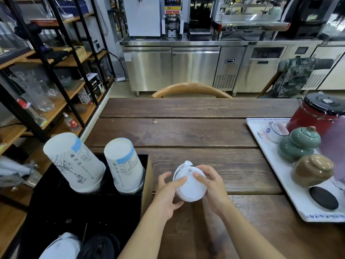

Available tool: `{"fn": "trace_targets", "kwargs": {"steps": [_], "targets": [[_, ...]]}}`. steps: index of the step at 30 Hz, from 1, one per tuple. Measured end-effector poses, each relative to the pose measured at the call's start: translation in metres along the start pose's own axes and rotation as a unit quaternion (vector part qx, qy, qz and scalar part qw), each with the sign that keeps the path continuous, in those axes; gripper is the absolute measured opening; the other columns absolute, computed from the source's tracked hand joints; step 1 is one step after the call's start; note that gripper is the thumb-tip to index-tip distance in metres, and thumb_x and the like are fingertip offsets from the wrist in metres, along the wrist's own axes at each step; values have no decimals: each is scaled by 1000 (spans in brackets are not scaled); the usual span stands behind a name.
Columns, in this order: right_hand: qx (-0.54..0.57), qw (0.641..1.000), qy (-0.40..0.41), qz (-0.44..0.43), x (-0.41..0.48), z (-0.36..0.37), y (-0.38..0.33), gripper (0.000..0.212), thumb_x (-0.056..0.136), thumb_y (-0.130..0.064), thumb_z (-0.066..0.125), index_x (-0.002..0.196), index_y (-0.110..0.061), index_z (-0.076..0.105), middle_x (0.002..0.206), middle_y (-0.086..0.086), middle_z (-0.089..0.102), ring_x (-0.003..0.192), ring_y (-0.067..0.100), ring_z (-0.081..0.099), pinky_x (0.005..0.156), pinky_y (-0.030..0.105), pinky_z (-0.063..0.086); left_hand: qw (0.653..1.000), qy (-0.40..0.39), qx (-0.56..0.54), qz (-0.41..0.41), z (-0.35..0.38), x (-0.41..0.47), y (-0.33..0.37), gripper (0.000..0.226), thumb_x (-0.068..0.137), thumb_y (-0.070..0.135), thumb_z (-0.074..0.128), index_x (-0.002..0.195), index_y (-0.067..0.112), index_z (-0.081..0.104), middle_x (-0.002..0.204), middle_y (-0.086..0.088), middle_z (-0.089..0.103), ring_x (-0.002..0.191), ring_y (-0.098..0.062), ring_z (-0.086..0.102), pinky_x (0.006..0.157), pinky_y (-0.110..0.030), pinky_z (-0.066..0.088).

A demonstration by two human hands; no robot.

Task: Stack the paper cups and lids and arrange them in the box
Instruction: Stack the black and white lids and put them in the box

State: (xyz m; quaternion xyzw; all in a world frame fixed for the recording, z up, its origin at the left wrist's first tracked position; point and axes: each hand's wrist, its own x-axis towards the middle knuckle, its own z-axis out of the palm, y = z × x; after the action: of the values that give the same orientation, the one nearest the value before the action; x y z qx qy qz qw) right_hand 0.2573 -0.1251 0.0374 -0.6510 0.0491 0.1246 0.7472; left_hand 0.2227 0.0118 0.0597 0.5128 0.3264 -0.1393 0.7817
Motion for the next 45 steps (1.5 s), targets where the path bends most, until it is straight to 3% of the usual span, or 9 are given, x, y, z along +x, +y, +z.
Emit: {"fn": "trace_targets", "kwargs": {"steps": [5, 9, 16, 21, 26, 29, 33, 40, 45], "targets": [[19, 999, 21, -44, -16, 8, -15, 32, 69, -31, 71, 96, -15, 67, 106, 9, 69, 97, 26, 63, 73, 38, 50, 988, -113, -101, 18, 4, -22, 14, 35, 89, 34, 58, 117, 15, 62, 115, -13, 67, 104, -29, 62, 88, -49, 52], [9, 997, 25, -70, -30, 15, -27, 30, 69, -31, 70, 95, -16, 68, 101, 3, 70, 94, 20, 62, 73, 35, 48, 976, -135, -172, 6, -3, -32, 15, 42, 97, 37, 39, 109, 8, 67, 107, -16, 70, 104, -31, 62, 95, -47, 47], [-12, 997, 4, -81, -54, 26, -38, 26, 73, -31, 69, 96, -18, 71, 108, 5, 70, 104, 29, 63, 84, 43, 50, 967, -173, -185, 25, -22, -58, 21, 33, 94, 22, 49, 118, 6, 65, 108, -13, 68, 97, -25, 62, 85, -35, 49], [-3, 995, 40, -91, -79, 43, -38, 23, 73, -28, 69, 89, -12, 71, 94, -1, 72, 92, 20, 63, 81, 40, 49, 968, -155, -192, 43, -35, -75, 14, 36, 92, 9, 50, 128, 3, 55, 125, -20, 61, 102, -28, 60, 87, -37, 49], [-8, 992, 57, -111, -104, 59, -41, 12, 84, -15, 67, 92, -8, 70, 93, -1, 71, 90, 17, 63, 80, 36, 49, 963, -182, -185, 73, -49, -104, 10, 41, 97, 34, 41, 104, 5, 70, 103, -14, 71, 93, -25, 67, 89, -39, 48], [-19, 991, 60, -119, -120, 71, -44, 10, 87, -11, 63, 93, -8, 71, 99, 5, 72, 92, 19, 64, 82, 40, 50, 966, -207, -104, 115, -64, -125, 13, 37, 83, 36, 63, 107, 8, 69, 111, -17, 69, 97, -23, 68, 91, -40, 48], [-6, 991, 41, -130, -140, 102, -51, 12, 89, -12, 59, 93, -8, 70, 97, 7, 71, 88, 18, 63, 77, 34, 51, 975, -165, -41, 141, -94, -143, 17, 78, 57, 14, 80, 129, 11, 48, 127, -15, 62, 113, -30, 62, 92, -43, 51], [-75, 983, -81, -147, -163, 177, -51, 15, 93, -19, 54, 94, -13, 67, 84, -7, 68, 67, -8, 60, 58, 7, 46, 980, -89, -37, 174, -177, -176, 42, 56, 66, 8, 73, 121, 6, 59, 119, -16, 67, 108, -30, 65, 82, -39, 54], [-174, 969, -142, -103, -166, 226, -31, 19, 93, -33, 53, 80, -22, 62, 74, -8, 59, 67, 7, 53, 62, 22, 38, 985, 4, -48, 166, -229, -184, 40, 45, 76, 12, 69, 118, 2, 60, 113, -14, 68, 98, -28, 65, 82, -39, 48]]}}
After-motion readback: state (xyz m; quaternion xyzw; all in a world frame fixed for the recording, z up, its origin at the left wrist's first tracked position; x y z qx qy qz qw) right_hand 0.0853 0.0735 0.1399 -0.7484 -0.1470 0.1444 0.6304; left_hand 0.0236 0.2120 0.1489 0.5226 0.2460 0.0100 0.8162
